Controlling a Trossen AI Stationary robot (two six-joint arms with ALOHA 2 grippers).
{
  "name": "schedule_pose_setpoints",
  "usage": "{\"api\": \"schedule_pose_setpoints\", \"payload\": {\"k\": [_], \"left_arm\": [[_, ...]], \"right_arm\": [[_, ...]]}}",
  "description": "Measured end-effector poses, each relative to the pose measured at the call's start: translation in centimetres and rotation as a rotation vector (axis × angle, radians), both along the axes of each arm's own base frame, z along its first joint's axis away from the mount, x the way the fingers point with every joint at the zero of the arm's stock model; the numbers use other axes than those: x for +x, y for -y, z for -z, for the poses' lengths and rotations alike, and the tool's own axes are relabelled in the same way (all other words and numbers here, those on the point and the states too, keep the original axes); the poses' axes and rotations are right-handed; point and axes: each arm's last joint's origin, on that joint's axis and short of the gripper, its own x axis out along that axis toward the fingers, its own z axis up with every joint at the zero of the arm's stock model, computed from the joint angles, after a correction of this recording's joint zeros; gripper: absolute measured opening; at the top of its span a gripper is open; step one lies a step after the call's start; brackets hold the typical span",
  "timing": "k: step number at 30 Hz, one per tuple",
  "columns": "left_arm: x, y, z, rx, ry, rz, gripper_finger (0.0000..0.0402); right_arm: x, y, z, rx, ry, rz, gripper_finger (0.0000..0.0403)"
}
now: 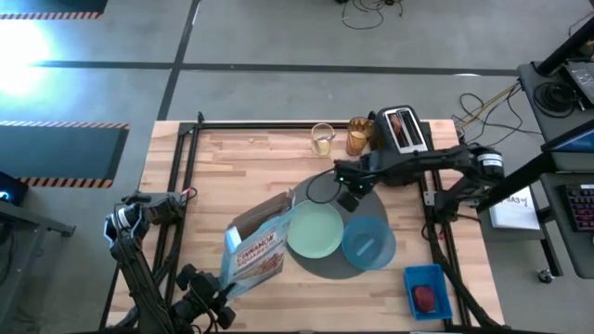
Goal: Arrange a breakfast setting
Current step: Pour the cereal from the cereal box into the blue bowl
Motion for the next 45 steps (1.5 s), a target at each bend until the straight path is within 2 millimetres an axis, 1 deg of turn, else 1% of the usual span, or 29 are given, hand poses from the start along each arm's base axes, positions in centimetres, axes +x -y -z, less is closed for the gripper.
{"api": "schedule_pose_setpoints", "payload": {"k": [4, 10, 18, 20, 24, 30, 34, 38, 45], "left_arm": [[0.0, 0.0, 0.0, -0.001, 0.000, 0.000, 0.0102], [0.0, 0.0, 0.0, -0.002, 0.001, 0.002, 0.0102], [-0.3, 0.2, 0.0, -0.013, -0.020, 0.002, 0.0102], [-0.3, 0.2, 0.0, -0.012, -0.019, 0.004, 0.0102], [-0.4, 0.3, 0.0, -0.013, -0.017, 0.008, 0.0102], [-0.9, 0.7, -0.3, -0.033, -0.002, 0.012, 0.0099], [-1.1, 1.1, -0.8, -0.031, 0.048, 0.039, 0.0099], [-1.3, 1.5, -1.5, -0.004, 0.122, 0.088, 0.0098], [-1.3, 1.9, -2.0, 0.026, 0.188, 0.147, 0.0099]], "right_arm": [[1.0, 0.1, 1.9, 0.017, -0.040, -0.024, 0.0008], [2.4, 0.8, 4.4, 0.064, -0.057, -0.006, 0.0008], [3.5, 1.5, 5.6, 0.068, -0.077, -0.015, 0.0008], [3.8, 1.6, 5.8, 0.071, -0.065, -0.015, 0.0008], [4.3, 1.6, 6.8, 0.095, -0.062, -0.007, 0.0008], [5.4, 1.7, 8.1, 0.139, -0.010, -0.014, 0.0008], [5.9, 2.0, 8.0, 0.152, 0.055, -0.012, 0.0008], [6.8, 2.6, 7.3, 0.145, 0.109, -0.005, 0.0008], [9.7, 4.6, 6.2, 0.096, 0.190, -0.032, 0.0008]]}}
